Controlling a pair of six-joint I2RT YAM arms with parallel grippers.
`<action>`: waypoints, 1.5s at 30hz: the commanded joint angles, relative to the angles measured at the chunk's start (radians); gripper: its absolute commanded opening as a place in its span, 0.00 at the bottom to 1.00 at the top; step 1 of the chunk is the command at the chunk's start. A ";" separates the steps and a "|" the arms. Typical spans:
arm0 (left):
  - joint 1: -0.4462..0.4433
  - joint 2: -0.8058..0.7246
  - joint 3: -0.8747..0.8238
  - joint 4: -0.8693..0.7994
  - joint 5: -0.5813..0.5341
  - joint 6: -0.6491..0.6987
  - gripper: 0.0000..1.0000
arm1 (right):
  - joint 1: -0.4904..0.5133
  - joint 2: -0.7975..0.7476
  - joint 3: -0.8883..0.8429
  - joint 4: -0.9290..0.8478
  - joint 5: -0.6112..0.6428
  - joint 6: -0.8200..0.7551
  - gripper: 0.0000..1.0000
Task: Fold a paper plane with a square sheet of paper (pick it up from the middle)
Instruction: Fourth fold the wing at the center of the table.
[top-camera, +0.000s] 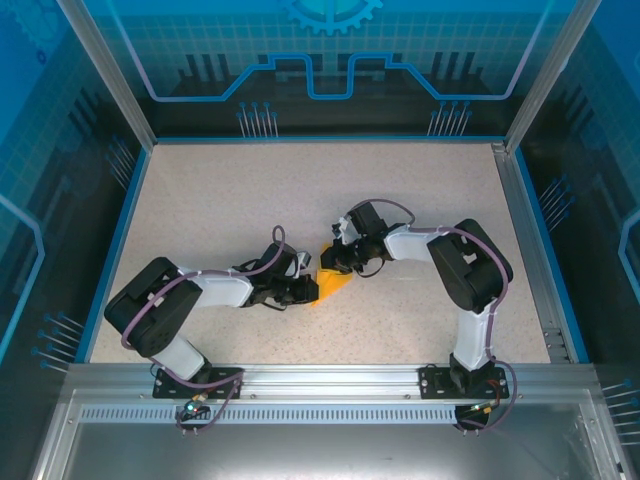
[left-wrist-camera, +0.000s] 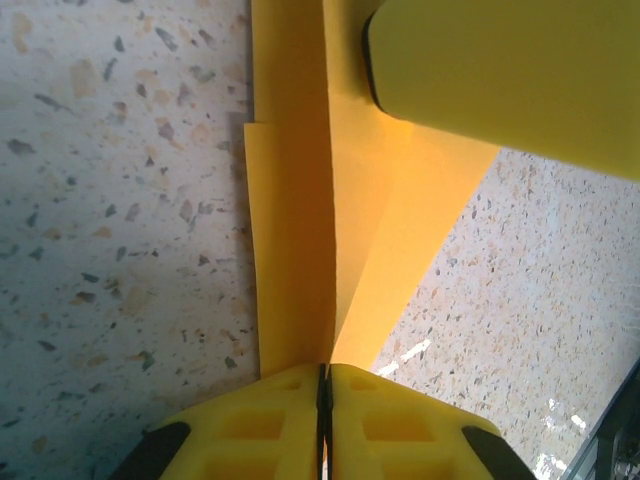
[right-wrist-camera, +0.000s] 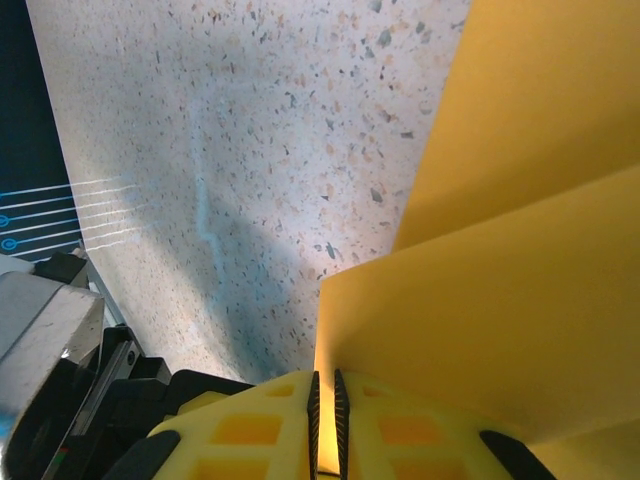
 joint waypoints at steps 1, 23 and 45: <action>-0.004 -0.008 0.007 -0.045 -0.017 0.014 0.10 | 0.012 0.026 0.019 0.004 -0.006 -0.002 0.15; -0.049 -0.005 0.065 -0.120 -0.104 0.069 0.24 | 0.012 0.032 0.040 -0.003 -0.005 0.001 0.15; 0.031 -0.027 0.019 -0.041 0.021 0.050 0.09 | 0.012 0.034 0.047 0.012 -0.022 0.004 0.16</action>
